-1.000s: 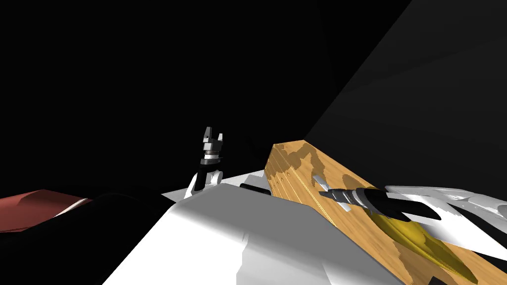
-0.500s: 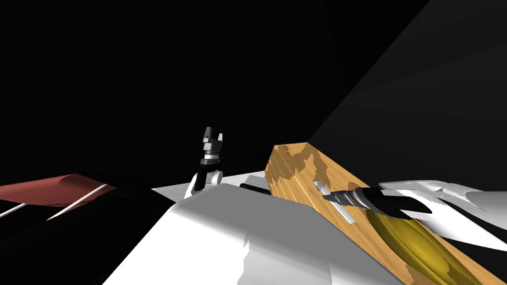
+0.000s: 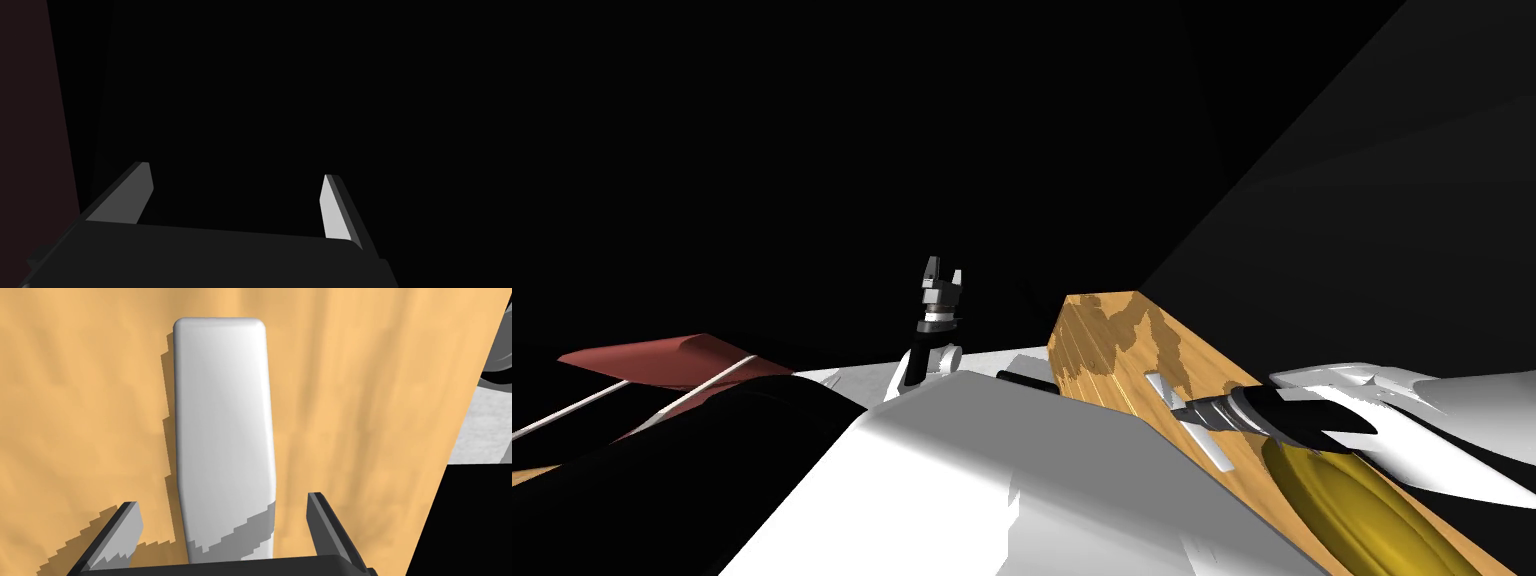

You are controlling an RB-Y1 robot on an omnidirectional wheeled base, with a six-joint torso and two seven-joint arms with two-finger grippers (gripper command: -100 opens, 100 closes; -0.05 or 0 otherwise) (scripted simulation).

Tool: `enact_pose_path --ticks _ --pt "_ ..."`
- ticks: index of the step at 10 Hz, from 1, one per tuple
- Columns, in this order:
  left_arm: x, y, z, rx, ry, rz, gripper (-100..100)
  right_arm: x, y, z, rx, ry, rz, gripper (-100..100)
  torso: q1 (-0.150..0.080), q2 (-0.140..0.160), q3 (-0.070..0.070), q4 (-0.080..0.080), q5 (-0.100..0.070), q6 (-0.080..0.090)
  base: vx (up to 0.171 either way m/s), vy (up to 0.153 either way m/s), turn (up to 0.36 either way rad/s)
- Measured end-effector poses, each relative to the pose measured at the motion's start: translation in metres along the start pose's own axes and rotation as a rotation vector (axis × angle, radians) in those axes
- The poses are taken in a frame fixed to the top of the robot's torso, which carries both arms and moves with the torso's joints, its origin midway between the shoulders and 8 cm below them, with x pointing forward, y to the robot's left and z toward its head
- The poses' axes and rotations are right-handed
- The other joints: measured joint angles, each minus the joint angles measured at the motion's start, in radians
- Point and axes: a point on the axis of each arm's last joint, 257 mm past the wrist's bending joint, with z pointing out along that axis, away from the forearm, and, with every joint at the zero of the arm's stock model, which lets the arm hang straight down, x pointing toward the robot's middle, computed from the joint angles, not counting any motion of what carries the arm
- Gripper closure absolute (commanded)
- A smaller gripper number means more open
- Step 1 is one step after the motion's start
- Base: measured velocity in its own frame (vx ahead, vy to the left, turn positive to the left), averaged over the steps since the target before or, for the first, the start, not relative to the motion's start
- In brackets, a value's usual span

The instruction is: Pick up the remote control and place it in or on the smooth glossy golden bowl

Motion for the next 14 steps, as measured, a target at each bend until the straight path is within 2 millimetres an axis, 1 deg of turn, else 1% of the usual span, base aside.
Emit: enact_pose_path --ticks 1,5,6,10,11,12,14 --pt "0.0 0.0 0.0 0.0 0.0 0.0 0 0.0 0.0 0.0 0.0 0.0 0.0 -100 0.002 0.0 0.0 0.0 0.0 0.0 0.001 -0.003 0.065" --pt "0.0 0.0 0.0 0.0 0.0 0.0 0 0.015 0.003 0.019 0.002 -0.004 0.023 -100 0.002 0.0 0.0 0.0 0.001 0.0 0.002 -0.002 0.059" --pt "0.0 0.0 0.0 0.0 0.0 0.0 0 0.015 0.003 0.019 0.004 -0.004 0.022 100 0.002 0.0 0.0 0.0 0.001 0.0 0.0 0.0 0.0" --pt "0.0 0.0 0.0 0.0 0.0 0.0 0 0.015 0.003 0.019 0.003 -0.004 0.023 100 0.002 0.0 0.0 0.0 0.001 0.0 0.0 0.0 0.0" --pt "0.0 0.0 0.0 0.0 0.0 0.0 0 0.015 0.003 0.019 0.003 -0.004 0.023 0 0.002 0.0 0.0 0.0 0.001 0.0 0.0 0.0 0.0" --pt "0.0 0.0 0.0 0.0 0.0 0.0 0 0.015 0.003 0.019 0.003 -0.004 0.023 100 0.002 0.0 0.0 0.0 0.001 0.0 -0.002 0.001 -0.112" --pt "0.0 0.0 0.0 0.0 0.0 0.0 0 0.007 0.001 0.01 0.004 -0.002 0.008 100 0.003 0.001 0.001 0.0 0.001 0.001 -0.003 0.004 -0.083"
